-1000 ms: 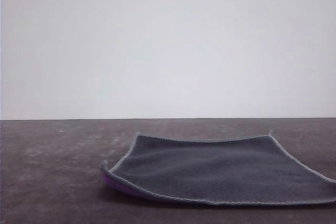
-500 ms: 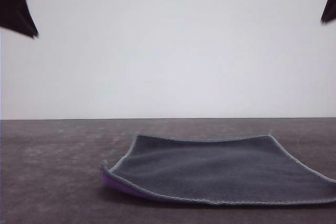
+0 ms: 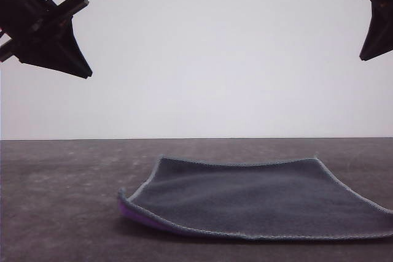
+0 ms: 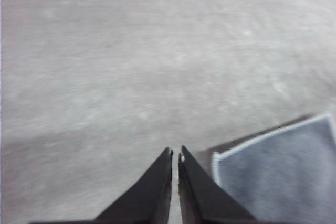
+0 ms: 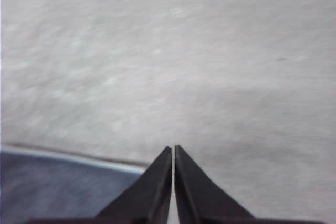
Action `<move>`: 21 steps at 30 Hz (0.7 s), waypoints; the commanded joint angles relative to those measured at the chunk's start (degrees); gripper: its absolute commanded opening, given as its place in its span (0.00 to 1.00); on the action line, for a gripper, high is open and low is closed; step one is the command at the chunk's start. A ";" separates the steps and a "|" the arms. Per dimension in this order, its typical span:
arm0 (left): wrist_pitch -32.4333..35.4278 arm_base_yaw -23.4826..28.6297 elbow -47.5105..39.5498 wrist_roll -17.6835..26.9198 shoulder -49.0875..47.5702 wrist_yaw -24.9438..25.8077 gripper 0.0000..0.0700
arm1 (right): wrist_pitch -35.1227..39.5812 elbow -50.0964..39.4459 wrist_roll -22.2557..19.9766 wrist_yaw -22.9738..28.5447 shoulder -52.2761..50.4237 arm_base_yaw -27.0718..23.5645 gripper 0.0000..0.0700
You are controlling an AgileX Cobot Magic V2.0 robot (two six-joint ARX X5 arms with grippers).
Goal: Fold clothes
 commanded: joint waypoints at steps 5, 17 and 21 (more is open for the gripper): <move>0.56 -0.20 0.94 0.45 0.81 3.03 0.24 | -0.71 0.63 -1.46 -3.69 0.48 0.07 0.55; 4.34 -0.20 0.97 -0.84 0.81 3.08 0.39 | -2.48 0.63 -1.87 -3.60 0.48 0.04 0.78; 4.49 -0.59 1.47 -1.36 2.17 3.64 0.39 | -2.35 0.63 -1.98 -4.29 1.78 0.04 0.78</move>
